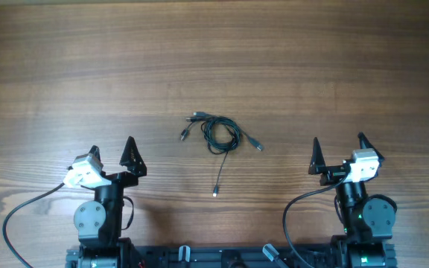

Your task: Untangle cables

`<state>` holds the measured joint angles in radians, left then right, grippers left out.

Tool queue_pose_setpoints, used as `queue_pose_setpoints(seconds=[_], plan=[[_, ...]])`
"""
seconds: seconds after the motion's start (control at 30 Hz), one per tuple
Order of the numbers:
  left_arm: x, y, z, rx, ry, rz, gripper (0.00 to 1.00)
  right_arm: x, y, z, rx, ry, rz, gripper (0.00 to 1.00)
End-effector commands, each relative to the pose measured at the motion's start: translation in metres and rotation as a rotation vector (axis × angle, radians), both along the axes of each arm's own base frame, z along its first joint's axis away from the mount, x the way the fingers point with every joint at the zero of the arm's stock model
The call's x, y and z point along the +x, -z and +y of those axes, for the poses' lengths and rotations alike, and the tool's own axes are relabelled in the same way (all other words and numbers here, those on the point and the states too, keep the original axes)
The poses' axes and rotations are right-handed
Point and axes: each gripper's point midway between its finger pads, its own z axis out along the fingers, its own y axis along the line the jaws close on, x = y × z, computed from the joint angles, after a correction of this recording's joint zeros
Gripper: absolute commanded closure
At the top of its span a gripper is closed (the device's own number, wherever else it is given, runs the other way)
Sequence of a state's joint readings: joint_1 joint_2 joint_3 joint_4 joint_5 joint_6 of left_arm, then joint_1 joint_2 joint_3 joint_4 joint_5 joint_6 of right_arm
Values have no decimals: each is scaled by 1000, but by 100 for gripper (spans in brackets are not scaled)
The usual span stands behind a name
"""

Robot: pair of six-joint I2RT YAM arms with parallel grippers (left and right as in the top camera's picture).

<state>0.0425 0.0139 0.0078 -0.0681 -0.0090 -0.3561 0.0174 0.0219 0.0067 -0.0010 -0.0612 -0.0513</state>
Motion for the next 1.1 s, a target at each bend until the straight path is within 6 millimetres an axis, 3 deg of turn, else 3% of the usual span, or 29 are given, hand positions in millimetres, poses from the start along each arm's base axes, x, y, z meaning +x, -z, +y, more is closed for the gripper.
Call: queue_pose_setpoints(seconds=[0.0, 1.07], plan=[[0, 2, 2, 11, -8, 8, 0, -1, -2, -1, -12, 7, -12, 0], [0, 3, 2, 7, -8, 16, 0, -1, -2, -1, -12, 7, -13, 0]])
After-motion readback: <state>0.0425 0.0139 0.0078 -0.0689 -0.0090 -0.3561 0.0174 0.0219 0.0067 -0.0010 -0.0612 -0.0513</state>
